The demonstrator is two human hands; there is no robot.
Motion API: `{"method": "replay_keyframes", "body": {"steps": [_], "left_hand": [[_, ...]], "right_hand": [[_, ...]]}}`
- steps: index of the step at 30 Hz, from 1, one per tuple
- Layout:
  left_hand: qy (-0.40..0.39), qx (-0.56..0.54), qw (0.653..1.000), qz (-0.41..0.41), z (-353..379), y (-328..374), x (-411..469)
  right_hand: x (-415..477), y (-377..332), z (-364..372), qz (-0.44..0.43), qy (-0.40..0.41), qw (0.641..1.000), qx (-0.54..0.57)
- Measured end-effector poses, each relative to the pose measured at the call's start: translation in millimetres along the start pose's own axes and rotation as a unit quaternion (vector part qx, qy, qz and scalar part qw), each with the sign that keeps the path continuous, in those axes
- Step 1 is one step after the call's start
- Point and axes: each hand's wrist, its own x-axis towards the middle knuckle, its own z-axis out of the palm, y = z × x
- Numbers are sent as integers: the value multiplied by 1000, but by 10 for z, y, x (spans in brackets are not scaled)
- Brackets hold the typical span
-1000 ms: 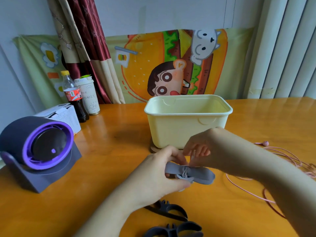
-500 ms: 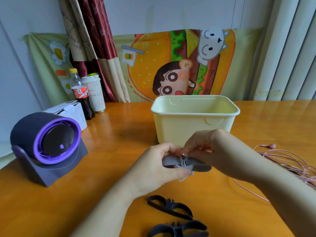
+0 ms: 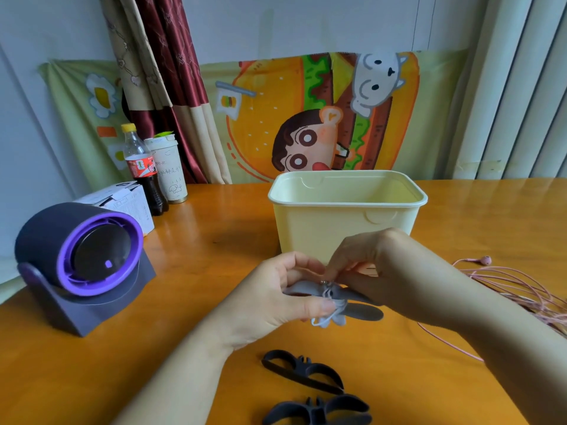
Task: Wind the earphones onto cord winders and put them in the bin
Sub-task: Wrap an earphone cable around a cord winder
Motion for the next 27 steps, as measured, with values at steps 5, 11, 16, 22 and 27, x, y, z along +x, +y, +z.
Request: {"method": "replay_keyframes", "body": {"steps": [5,11,16,22,27], "left_hand": [[-7,-30,1000,4,-38,-12,-1],[-22,-127,991,-24,-80,-51,21],[-47,-152,987,-22,-82,-73,36],[1,-207,978,-35,-94,-68,53],[73,-372,924,-53,85,-104,114]], "right_hand": [[-39,-21,-10,-37,0,999,23],[19,-25,28,-52,-4,998,-31],[9,32,50,-91,16,996,-1],[9,20,66,-119,53,991,-1],[5,77,68,-116,109,987,2]]}}
